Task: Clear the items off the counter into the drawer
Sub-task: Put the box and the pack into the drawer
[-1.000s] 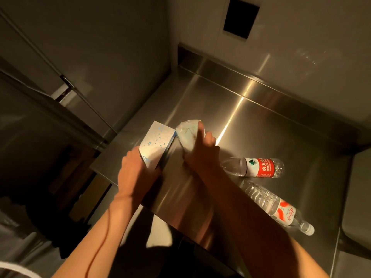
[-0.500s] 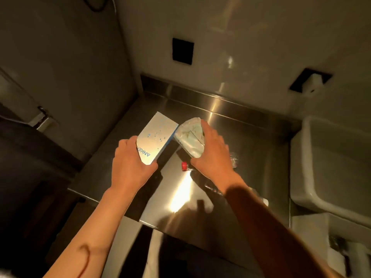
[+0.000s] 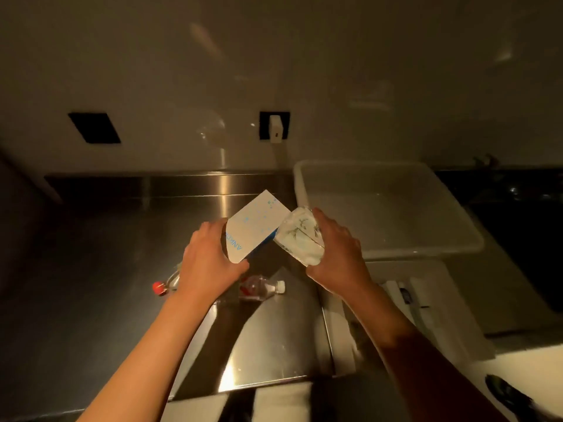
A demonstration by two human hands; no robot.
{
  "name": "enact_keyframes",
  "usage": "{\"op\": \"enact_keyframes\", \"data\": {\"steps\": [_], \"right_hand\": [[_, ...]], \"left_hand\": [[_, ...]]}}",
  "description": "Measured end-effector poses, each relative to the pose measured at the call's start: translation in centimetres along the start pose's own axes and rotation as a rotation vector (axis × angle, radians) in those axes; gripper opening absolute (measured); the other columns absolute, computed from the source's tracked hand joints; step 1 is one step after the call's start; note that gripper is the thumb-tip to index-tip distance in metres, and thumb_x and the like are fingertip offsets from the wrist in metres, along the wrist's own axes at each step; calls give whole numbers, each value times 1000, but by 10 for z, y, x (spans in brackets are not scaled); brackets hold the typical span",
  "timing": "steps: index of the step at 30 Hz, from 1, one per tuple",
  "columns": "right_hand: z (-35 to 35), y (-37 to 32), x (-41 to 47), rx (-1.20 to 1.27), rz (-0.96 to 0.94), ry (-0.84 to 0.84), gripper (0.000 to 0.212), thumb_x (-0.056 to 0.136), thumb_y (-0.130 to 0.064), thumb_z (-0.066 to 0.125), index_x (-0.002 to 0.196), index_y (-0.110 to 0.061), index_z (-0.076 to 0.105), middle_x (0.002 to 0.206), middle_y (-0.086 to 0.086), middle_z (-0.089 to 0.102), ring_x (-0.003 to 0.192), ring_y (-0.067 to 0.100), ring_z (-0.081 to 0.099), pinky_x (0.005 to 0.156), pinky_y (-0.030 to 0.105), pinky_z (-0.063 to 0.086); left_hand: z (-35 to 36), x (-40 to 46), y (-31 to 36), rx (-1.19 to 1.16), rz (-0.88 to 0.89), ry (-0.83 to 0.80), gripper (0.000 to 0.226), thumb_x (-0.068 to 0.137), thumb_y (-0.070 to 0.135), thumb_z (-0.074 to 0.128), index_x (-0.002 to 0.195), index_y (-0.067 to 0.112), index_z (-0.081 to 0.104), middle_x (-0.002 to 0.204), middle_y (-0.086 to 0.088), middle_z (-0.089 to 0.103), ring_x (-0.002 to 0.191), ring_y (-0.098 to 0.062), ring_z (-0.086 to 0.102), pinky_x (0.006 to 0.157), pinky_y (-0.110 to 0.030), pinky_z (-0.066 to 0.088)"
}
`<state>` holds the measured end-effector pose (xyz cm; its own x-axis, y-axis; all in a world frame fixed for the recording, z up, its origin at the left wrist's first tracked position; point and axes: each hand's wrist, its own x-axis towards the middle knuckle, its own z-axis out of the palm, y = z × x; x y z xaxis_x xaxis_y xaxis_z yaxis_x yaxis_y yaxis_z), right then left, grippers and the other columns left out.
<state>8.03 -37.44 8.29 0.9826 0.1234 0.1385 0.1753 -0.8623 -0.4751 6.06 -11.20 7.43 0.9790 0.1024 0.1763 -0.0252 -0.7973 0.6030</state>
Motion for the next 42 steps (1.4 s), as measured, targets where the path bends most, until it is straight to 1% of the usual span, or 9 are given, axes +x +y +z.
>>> {"op": "enact_keyframes", "data": {"steps": [5,8,13,16,19,24,30,37,42], "right_hand": [[-41,62,-24,5,101,25,125,58,-36,92,152,-49,12,138,-10,51,119,18,51,99,45,46],[-61,97,-36,32,165,23,124,58,-42,92,151,-54,11,137,-14,50,120,17,48,99,46,45],[-83,153,-61,89,268,20,121,61,-32,91,146,-66,12,138,-11,51,125,22,51,97,50,52],[-92,184,-79,112,258,-17,118,62,-37,93,148,-61,15,136,-13,52,121,13,54,92,35,52],[-102,212,-97,92,281,-51,112,65,-36,89,149,-54,18,132,-10,52,117,15,56,87,29,49],[-123,242,-129,63,303,-159,112,61,-32,85,151,-48,19,122,-11,50,116,19,55,96,40,54],[-128,252,-153,59,135,-180,108,61,-16,86,154,-27,33,117,-18,41,108,10,49,98,48,52],[-122,249,-141,-9,40,-336,98,69,-23,80,152,-33,29,139,-14,49,125,11,45,114,39,33],[-114,251,-143,-27,-35,-357,94,70,-33,78,151,-32,31,140,-11,49,123,11,44,108,35,32]], "left_hand": [[41,8,56,19,118,-74,84,62,41,87,135,28,47,122,0,56,113,-21,53,82,-35,50],[64,11,86,-23,164,-117,84,63,39,87,136,28,48,123,2,56,114,-19,52,85,-34,48],[99,12,130,-38,261,-177,81,63,40,88,133,25,52,119,1,59,108,-17,54,82,-34,49],[119,7,151,-18,292,-245,78,61,38,88,130,25,54,115,2,59,106,-19,56,81,-37,52],[138,0,170,-32,310,-286,73,61,41,87,126,27,55,113,3,61,103,-17,57,79,-38,54],[172,-8,192,5,337,-384,68,62,49,87,119,28,57,110,6,64,100,-15,60,77,-39,55],[203,-20,203,-19,268,-475,75,58,50,91,121,29,56,114,7,61,101,-12,58,80,-40,56],[212,-25,199,52,296,-476,78,67,38,90,136,26,54,123,3,61,112,-16,54,87,-33,51],[218,-39,186,109,287,-508,88,69,42,88,145,24,48,134,3,52,124,-20,49,102,-36,49]]}}
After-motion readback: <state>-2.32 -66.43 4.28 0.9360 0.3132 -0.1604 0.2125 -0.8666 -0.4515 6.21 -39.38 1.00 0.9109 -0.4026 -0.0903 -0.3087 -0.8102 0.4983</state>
